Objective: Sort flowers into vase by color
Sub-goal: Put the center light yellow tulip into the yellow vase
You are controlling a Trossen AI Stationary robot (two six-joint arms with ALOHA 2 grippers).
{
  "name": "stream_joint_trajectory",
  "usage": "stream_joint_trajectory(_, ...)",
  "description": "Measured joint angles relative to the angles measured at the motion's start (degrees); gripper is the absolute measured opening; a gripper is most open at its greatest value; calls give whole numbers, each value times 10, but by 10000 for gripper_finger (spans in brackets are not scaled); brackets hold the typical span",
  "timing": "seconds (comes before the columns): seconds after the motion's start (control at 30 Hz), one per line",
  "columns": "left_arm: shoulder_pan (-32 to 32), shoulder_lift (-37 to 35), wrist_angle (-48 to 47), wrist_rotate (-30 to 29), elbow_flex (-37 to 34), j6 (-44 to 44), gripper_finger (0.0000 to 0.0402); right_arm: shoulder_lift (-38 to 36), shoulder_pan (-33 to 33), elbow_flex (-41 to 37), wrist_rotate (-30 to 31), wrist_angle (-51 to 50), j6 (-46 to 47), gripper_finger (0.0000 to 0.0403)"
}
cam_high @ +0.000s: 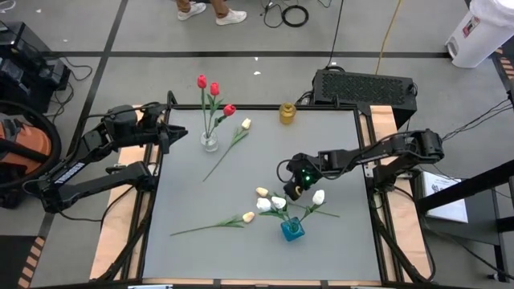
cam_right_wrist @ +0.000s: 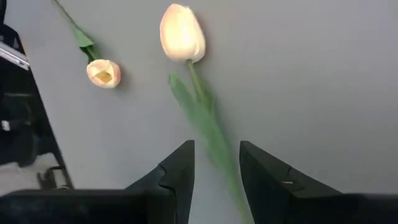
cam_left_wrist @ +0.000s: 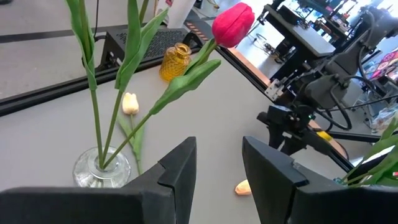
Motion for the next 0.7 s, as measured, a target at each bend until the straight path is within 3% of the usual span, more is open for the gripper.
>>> stream_joint_trajectory(0.27, 0, 0, 0, 0, 0, 0, 136, 0, 15, 0, 7, -3, 121, 121)
stream_joint_trajectory(0.7, 0, 0, 0, 0, 0, -1, 136, 33, 16, 0, 19, -4, 33, 175)
